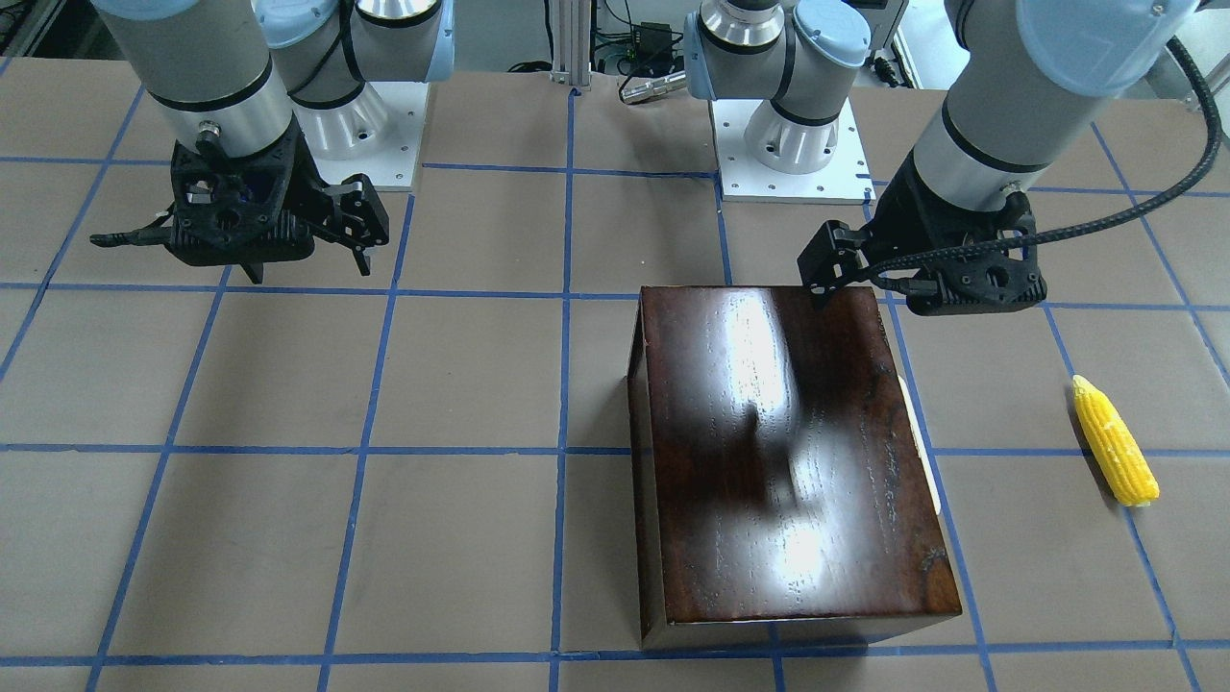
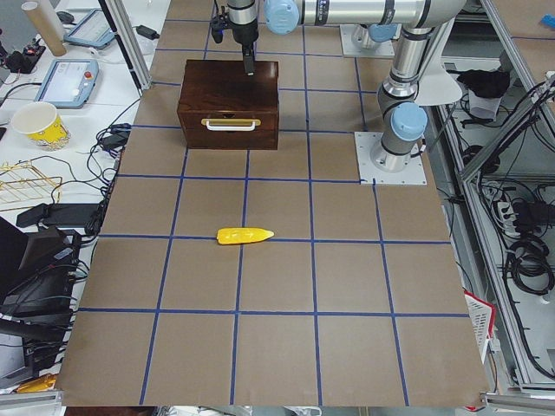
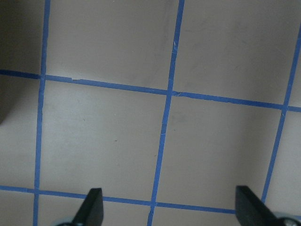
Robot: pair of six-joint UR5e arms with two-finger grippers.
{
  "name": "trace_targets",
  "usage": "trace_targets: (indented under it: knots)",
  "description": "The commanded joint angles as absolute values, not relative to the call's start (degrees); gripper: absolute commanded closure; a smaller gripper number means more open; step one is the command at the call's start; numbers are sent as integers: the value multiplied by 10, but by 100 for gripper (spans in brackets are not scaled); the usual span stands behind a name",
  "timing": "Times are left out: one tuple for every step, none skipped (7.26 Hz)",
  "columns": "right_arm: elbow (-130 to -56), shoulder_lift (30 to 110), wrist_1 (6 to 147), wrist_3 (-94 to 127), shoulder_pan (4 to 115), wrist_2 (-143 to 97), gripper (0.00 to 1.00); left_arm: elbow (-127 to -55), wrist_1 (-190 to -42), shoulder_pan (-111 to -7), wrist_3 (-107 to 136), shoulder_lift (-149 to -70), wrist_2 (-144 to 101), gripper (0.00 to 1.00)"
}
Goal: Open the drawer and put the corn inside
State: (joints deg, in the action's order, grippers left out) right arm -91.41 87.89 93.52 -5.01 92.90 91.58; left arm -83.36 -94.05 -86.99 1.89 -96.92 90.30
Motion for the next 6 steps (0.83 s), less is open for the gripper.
trace_targets:
  knots:
    - [-914,879,935,-50,927,916,0,-835,-940,-870,22,-969,903,0]
    - [-914,879,935,-50,929,916,0,-834,-940,-870,18,-968,902,0]
    - [-914,880,935,-50,929,916,0,-835,-940,-870,16,-969,902,0]
    - [-915,879,935,-50,929,916,0,-835,-939,-870,16,-969,903,0]
    - [-914,879,935,-50,927,916,0,-836,-940,-870,19,-968,901,0]
    - [-914,879,935,-50,927,916,0,-836,-938,-868,18,-969,894,0]
